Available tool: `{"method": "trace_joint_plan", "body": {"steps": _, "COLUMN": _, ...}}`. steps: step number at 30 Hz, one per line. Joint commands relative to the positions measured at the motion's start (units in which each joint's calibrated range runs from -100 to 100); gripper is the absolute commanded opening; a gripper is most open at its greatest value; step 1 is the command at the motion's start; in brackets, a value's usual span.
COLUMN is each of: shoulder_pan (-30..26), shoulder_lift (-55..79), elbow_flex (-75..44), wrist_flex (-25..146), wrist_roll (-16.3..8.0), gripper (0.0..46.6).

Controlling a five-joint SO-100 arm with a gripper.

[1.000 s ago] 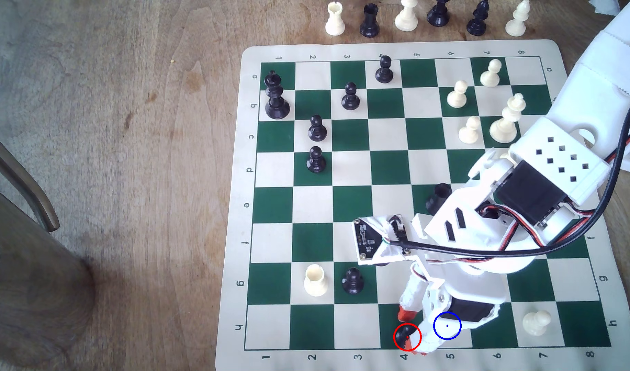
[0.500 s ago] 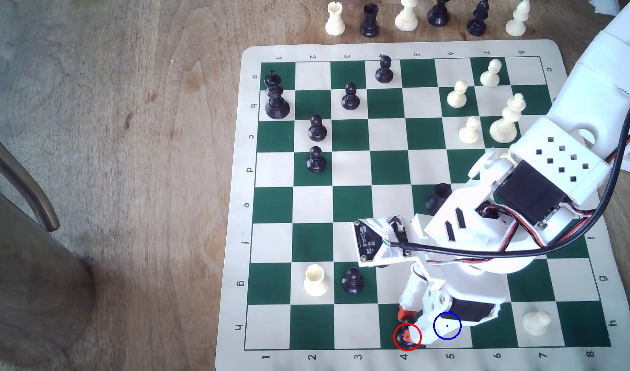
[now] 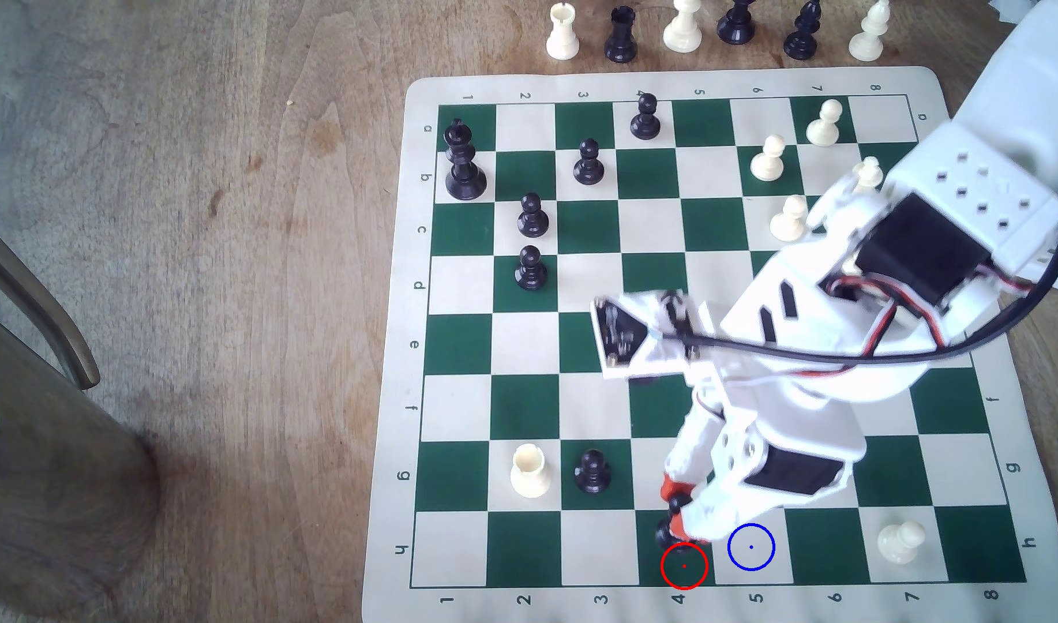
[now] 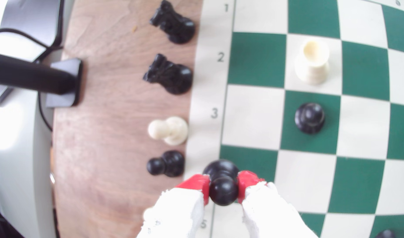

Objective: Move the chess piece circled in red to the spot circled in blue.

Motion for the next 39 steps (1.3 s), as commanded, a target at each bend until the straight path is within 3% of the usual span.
{"method": "trace_joint_plan", "body": {"steps": 1, "shoulder_pan": -0.1, "shoulder_lift": -8.73, "elbow_flex": 0.07, "wrist_flex": -0.01, "wrist_roll": 0.59, "gripper": 1.9}}
{"method": "trace_joint_plan", "body": {"steps": 16, "shoulder_pan": -2.44, "shoulder_lift": -14.24, "elbow_flex": 19.74, "wrist_flex": -4.68, "wrist_roll": 1.07, "gripper": 2.1}}
{"method": "trace_joint_plan", "body": {"steps": 24, "shoulder_pan": -5.1, "shoulder_lift": -9.49, "elbow_flex": 19.65, "wrist_flex": -7.3, "wrist_roll": 0.68, "gripper": 2.1}}
{"method": "trace_joint_plan", "body": {"steps": 39, "shoulder_pan": -4.08, "shoulder_lift": -5.08, "elbow_flex": 19.2, "wrist_flex": -11.48, "wrist_roll": 0.63, "gripper": 2.3}}
